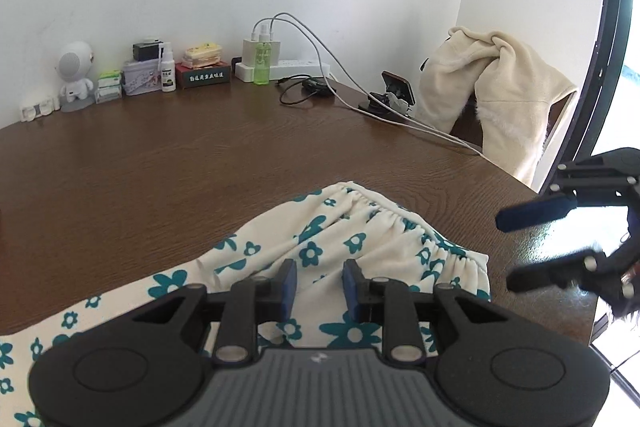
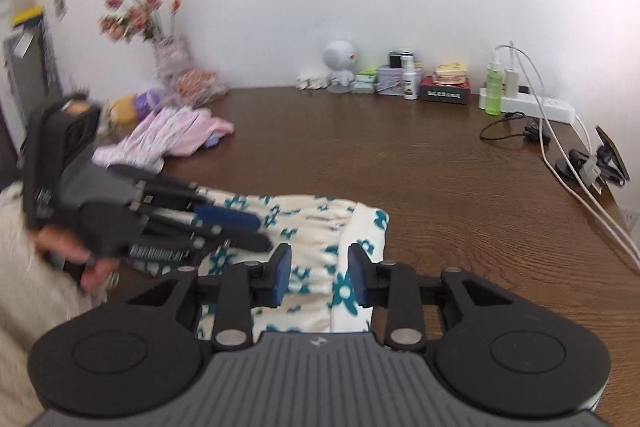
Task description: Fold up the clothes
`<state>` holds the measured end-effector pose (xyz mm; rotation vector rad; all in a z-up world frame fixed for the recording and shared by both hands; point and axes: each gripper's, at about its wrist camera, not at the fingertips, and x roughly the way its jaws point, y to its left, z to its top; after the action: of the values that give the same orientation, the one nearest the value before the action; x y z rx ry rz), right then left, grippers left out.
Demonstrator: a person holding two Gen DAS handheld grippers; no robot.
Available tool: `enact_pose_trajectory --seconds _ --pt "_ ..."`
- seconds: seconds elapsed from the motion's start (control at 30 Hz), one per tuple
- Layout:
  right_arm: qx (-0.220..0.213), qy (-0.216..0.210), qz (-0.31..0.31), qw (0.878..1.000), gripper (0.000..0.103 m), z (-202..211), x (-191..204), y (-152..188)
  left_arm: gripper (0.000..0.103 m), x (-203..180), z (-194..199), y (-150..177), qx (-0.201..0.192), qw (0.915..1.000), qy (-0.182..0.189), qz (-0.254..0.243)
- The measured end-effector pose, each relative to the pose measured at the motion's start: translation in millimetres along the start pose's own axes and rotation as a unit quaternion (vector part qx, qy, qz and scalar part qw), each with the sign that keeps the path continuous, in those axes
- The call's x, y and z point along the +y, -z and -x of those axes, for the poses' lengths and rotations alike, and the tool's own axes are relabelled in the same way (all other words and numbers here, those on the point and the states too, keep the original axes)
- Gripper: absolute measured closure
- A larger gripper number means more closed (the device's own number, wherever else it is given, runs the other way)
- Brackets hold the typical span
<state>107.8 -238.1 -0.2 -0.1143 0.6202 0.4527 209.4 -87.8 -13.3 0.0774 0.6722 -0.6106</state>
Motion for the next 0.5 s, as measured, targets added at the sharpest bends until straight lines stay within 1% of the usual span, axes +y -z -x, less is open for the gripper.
enact_pose_trajectory --seconds 0.03,0.07,0.13,0.17,0.2,0.27,0.3,0.33,0.37,0.4,0.43,0.5 --pt "0.017 -0.003 0.044 0.999 0.054 1.9 10.8 2.2 0.080 3.5 0.0 -0.5 0.002 1.0000 0.004 0.008" --pt "0.029 -0.007 0.081 0.996 0.051 2.1 19.4 3.5 0.080 3.9 2.9 -0.3 0.000 1.0000 0.002 0.008" --pt "0.054 -0.011 0.165 0.985 0.048 -5.1 41.5 5.4 0.080 4.5 8.7 0.2 -0.003 1.0000 -0.002 0.007" --pt "0.062 -0.008 0.207 0.976 0.047 -10.5 52.3 6.5 0.080 4.8 11.6 0.4 -0.004 1.0000 -0.004 0.007" --pt "0.069 -0.004 0.251 0.965 0.046 -16.4 63.4 8.4 0.080 5.1 14.5 0.6 -0.006 0.9999 -0.006 0.006" --pt "0.081 0.001 0.328 0.941 0.046 -29.2 81.2 13.4 0.079 5.7 20.3 1.1 -0.009 0.9999 -0.010 0.005" --pt "0.088 -0.001 0.352 0.932 0.047 -35.5 85.7 15.2 0.079 6.0 23.2 1.3 -0.011 0.9999 -0.012 0.005" --pt "0.096 -0.003 0.370 0.924 0.051 -41.7 89.0 16.7 0.079 6.4 26.1 1.6 -0.012 0.9998 -0.014 0.005" --pt "0.096 -0.012 0.373 0.923 0.069 -45.2 89.6 15.0 0.079 6.7 29.0 1.8 -0.014 0.9998 -0.016 0.004" --pt "0.102 -0.026 0.360 0.927 0.086 -48.4 87.8 10.4 0.079 7.0 32.1 2.1 -0.016 0.9997 -0.017 0.004" --pt "0.102 -0.032 0.342 0.934 0.101 -49.9 84.8 5.2 0.079 7.2 37.5 3.2 -0.020 0.9996 -0.019 0.004" --pt "0.089 -0.038 0.305 0.947 0.101 -50.2 78.3 -5.0 0.079 8.3 46.7 4.6 -0.026 0.9995 -0.019 0.005"
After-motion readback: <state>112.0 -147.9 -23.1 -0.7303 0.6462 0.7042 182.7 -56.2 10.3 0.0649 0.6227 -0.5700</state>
